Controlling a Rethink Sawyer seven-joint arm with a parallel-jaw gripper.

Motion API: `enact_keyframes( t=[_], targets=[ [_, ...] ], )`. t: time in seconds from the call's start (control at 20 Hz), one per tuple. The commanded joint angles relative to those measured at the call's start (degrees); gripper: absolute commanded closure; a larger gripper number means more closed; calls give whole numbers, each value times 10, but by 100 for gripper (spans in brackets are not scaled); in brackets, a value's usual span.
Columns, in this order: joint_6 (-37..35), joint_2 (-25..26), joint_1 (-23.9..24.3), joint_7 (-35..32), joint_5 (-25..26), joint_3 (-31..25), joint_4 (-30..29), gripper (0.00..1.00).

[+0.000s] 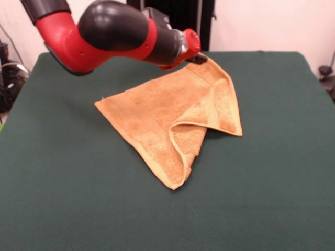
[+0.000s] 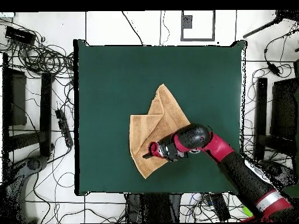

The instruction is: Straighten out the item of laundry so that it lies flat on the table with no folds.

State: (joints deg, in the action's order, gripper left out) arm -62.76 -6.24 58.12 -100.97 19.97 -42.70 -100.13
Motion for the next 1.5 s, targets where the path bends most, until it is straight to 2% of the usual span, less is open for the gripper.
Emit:
enact_keyframes(
  t=[0.05, 0.3, 0.5, 0.85, 1.05, 1.2, 1.5],
  targets=[
    [-13, 0, -16, 33, -32, 1, 84, 100],
    [-13, 19, 11, 38, -90, -34, 63, 100],
    [-2, 21, 24, 44, -111, -53, 45, 100],
    [15, 19, 13, 64, -84, -39, 71, 100],
    [41, 35, 25, 73, -99, -65, 60, 100],
    [65, 44, 28, 89, -90, -80, 63, 100],
    [118, 64, 25, 79, -80, -88, 72, 100]
  ],
)
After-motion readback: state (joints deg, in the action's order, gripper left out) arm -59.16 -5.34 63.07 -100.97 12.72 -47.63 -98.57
